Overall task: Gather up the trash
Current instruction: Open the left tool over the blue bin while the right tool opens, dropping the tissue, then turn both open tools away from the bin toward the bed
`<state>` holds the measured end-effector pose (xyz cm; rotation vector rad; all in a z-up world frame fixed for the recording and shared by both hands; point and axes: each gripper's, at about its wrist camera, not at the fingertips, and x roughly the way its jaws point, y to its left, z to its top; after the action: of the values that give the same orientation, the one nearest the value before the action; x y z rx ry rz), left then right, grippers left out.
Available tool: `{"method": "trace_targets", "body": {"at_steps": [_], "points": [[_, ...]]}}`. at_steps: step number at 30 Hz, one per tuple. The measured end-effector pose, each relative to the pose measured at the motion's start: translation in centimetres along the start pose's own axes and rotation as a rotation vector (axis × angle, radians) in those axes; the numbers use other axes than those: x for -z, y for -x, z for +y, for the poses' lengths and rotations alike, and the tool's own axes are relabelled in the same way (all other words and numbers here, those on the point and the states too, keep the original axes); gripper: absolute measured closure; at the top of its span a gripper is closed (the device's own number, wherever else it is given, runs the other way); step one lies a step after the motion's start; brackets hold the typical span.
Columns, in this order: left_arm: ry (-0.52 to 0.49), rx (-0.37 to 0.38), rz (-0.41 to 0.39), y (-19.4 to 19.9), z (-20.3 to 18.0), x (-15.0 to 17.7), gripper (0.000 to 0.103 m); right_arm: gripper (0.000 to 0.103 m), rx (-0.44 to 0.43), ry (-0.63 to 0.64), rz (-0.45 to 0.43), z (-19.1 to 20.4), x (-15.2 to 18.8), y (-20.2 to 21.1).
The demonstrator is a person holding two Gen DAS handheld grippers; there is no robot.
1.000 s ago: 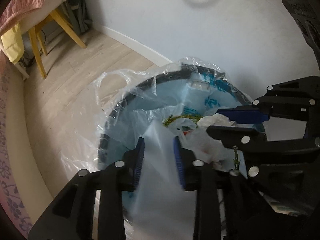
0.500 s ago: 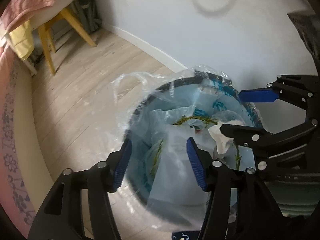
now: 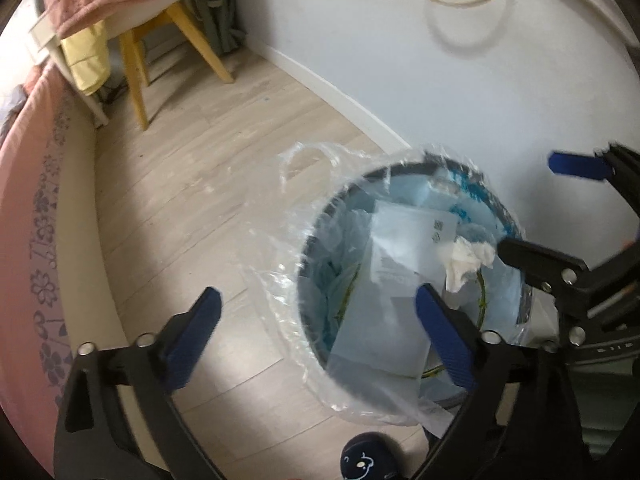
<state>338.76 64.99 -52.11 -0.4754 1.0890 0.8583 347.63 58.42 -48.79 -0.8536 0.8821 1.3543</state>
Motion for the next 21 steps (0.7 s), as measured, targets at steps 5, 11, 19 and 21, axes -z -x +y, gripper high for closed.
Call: {"method": "trace_targets", "body": {"at_steps": [5,11,19,21], "points": [[0.028,0.01,-0.028,2.5,0.4,-0.8,0.006,0.007,0.02,-0.001,-0.017,0.4,0.1,2.7],[0.049,0.005,-0.042,6.0,0.4,-1.8,0.006,0.007,0.046,-0.015,-0.066,0.8,-1.1,7.7],[0.045,0.009,-0.079,14.8,0.0,-3.8,0.006,0.007,0.051,-0.057,-0.114,1.2,-3.9,17.5],[0.034,0.005,-0.092,17.6,-0.1,-4.4,0.006,0.007,0.047,-0.062,-0.113,1.3,-4.5,19.5]]}}
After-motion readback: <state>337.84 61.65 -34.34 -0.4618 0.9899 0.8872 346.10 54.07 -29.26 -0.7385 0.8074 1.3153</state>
